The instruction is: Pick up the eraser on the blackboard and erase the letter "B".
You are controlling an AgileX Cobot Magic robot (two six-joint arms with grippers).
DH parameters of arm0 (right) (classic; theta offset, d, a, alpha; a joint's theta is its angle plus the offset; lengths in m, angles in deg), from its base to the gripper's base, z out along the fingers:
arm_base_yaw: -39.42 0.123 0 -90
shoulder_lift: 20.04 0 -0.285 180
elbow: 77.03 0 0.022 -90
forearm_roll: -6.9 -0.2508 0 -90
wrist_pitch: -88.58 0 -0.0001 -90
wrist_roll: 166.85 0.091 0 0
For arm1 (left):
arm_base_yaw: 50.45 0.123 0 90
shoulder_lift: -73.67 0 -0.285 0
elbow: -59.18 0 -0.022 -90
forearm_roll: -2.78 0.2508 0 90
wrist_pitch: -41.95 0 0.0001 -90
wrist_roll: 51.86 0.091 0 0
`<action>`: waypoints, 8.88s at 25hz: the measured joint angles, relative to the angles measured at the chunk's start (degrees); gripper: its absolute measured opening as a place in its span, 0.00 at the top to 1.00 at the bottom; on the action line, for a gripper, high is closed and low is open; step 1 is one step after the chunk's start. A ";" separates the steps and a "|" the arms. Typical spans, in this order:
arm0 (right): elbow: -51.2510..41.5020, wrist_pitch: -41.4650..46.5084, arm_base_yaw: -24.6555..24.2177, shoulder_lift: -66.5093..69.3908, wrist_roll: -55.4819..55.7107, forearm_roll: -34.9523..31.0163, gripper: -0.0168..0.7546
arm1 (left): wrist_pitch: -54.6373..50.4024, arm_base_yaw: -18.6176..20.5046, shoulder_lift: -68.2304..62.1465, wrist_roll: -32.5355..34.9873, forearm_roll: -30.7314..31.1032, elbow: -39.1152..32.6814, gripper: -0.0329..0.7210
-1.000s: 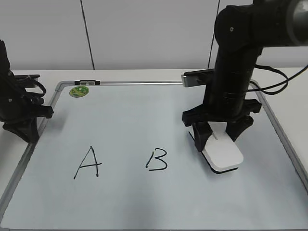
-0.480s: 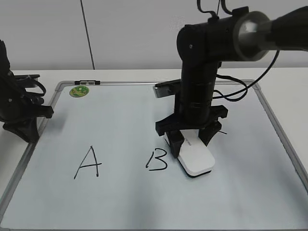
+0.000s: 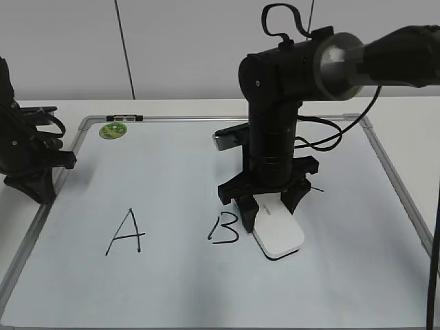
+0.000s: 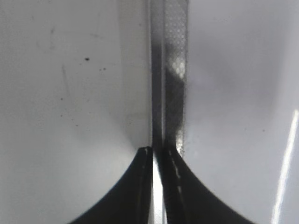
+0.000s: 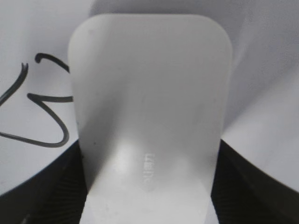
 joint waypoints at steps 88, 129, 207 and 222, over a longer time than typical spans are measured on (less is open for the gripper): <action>15.12 2.26 -12.51 -11.40 2.47 6.13 0.30 | 0.00 0.08 0.00 0.00 -0.10 0.00 0.90; -0.75 1.56 -31.27 -1.57 -8.58 -1.51 0.30 | 0.00 0.08 0.00 0.00 -0.10 0.00 0.90; -45.01 -18.78 -20.31 -52.07 -5.02 -4.74 0.29 | -0.31 -0.02 66.84 -2.91 8.10 -35.52 0.20; -59.83 -11.77 -20.19 -92.57 -5.02 -4.19 0.29 | -5.69 -7.87 97.01 -2.93 9.01 -46.27 0.23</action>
